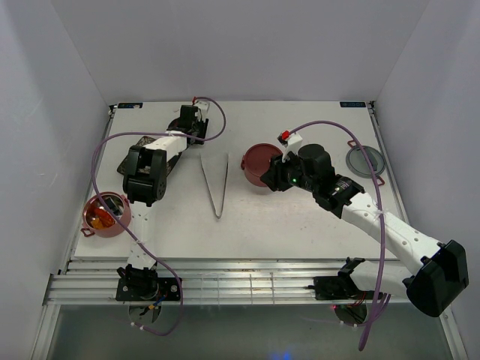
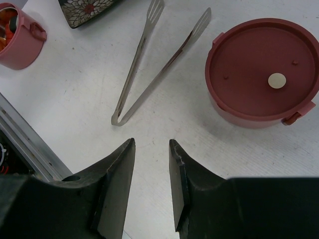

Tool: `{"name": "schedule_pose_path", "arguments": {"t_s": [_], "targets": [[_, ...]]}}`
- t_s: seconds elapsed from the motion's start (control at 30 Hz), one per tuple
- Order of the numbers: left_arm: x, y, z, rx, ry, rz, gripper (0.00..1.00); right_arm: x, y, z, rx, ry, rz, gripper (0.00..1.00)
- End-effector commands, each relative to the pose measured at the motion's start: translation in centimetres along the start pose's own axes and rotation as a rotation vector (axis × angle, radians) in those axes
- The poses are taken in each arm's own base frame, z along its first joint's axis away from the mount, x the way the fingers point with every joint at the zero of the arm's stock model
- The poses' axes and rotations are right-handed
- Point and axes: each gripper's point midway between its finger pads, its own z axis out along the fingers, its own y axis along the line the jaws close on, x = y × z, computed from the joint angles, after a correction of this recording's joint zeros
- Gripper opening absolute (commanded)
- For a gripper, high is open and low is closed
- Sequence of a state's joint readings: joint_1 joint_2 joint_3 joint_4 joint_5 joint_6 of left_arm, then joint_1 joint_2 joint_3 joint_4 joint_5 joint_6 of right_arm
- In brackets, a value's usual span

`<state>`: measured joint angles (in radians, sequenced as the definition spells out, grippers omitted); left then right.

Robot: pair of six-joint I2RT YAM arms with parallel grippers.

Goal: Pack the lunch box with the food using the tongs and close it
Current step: Pick up the box lid from the center of the board.

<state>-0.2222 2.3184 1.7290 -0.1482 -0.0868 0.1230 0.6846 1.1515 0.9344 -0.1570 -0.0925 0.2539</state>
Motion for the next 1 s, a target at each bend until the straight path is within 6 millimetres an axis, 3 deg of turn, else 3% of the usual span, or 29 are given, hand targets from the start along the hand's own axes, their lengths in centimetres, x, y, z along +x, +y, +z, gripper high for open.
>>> {"name": "schedule_pose_path", "arguments": {"t_s": [0.0,0.43,0.7,0.97], "targets": [[-0.3,0.5,-0.5,-0.013,-0.001,-0.02,0.49,-1.5,0.4,-0.3,-0.018,-0.05,-0.019,0.4],[-2.1,1.0,-2.5,-0.038,-0.037,-0.043,0.0,-1.7,0.7,-0.7,-0.032,-0.06,-0.02,0.4],[-5.2,1.8,-4.8,-0.058,-0.101,-0.06,0.0,-1.6,1.0,-0.7,-0.045,-0.057,-0.016,0.4],[-10.0,0.1,-8.5,-0.028,-0.205,-0.027,0.0,-1.9,1.5,-1.2,-0.066,-0.068,-0.015,0.41]]}}
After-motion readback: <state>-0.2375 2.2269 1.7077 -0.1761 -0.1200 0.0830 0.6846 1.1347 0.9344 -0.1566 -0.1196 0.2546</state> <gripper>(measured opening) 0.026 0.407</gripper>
